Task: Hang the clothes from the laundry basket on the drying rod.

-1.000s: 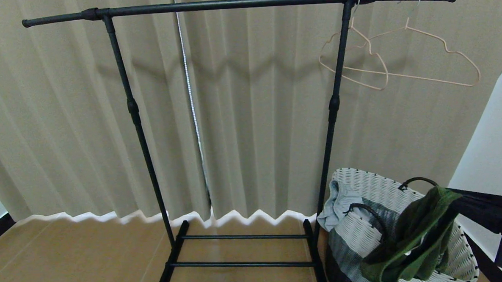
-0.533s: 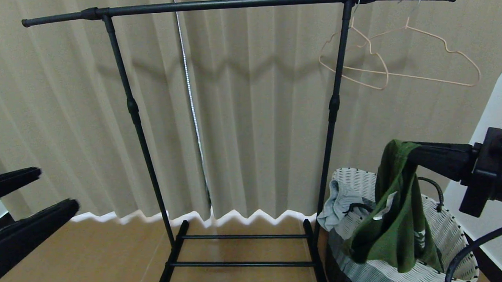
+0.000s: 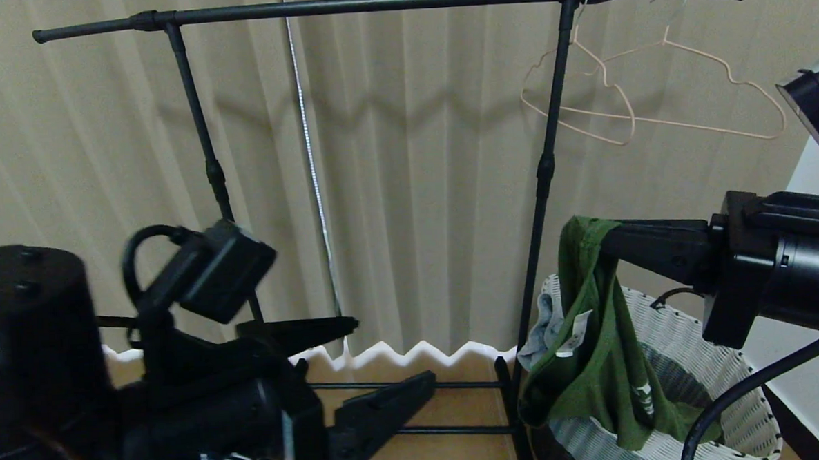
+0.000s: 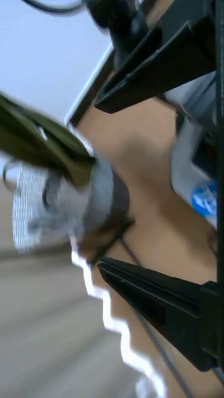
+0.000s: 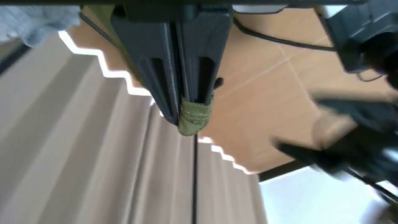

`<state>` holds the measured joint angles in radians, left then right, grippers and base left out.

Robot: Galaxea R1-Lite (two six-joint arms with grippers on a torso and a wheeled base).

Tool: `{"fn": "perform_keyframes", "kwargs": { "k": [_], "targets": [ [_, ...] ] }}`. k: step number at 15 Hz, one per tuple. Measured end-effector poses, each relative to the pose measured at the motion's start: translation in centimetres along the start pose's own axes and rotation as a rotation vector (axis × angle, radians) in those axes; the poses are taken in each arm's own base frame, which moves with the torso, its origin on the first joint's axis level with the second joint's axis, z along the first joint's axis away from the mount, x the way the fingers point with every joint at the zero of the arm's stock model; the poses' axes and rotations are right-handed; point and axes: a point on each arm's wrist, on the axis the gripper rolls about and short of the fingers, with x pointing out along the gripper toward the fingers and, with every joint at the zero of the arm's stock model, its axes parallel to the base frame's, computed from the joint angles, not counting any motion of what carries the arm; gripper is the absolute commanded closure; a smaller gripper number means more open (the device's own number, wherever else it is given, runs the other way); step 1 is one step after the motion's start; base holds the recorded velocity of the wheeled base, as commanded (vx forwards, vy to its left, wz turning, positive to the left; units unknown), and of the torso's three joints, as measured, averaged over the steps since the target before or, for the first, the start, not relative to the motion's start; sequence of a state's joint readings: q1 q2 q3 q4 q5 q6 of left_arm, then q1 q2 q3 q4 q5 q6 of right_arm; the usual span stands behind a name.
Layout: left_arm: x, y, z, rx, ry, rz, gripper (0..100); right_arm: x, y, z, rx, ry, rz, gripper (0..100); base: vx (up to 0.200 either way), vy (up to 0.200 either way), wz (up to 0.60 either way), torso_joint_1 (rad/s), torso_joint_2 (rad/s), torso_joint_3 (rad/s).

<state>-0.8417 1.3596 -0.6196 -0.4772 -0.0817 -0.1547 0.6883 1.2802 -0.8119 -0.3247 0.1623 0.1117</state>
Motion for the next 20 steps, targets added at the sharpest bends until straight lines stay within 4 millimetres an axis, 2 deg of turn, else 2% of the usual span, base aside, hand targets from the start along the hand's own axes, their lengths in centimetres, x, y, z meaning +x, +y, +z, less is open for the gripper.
{"fn": "perform_keyframes", "kwargs": {
  "k": [4,8,11,15,20],
  "targets": [
    [5.8,-2.3,-2.5,0.0,0.058,-0.065,0,0.1,0.7,0.4,0.01,-0.013,0.035,100,0.0,0.0,0.0,0.0,0.0,0.0],
    [9.9,-2.9,-4.7,0.004,0.076,-0.07,0,-0.2,1.7,0.6,0.025,-0.022,0.081,100,0.0,0.0,0.0,0.0,0.0,0.0],
    [11.7,-2.5,-5.1,-0.028,0.076,-0.014,0,-0.4,1.9,0.6,0.025,-0.022,0.092,100,0.0,0.0,0.0,0.0,0.0,0.0],
    [13.9,-2.5,-4.7,-0.086,0.049,0.016,0,-0.5,2.3,0.6,0.022,-0.024,0.11,100,0.0,0.0,0.0,0.0,0.0,0.0],
    [14.9,-0.8,-6.7,-0.084,0.101,0.147,0,-0.7,2.4,0.8,0.021,-0.032,0.113,100,0.0,0.0,0.0,0.0,0.0,0.0]
  ]
}}
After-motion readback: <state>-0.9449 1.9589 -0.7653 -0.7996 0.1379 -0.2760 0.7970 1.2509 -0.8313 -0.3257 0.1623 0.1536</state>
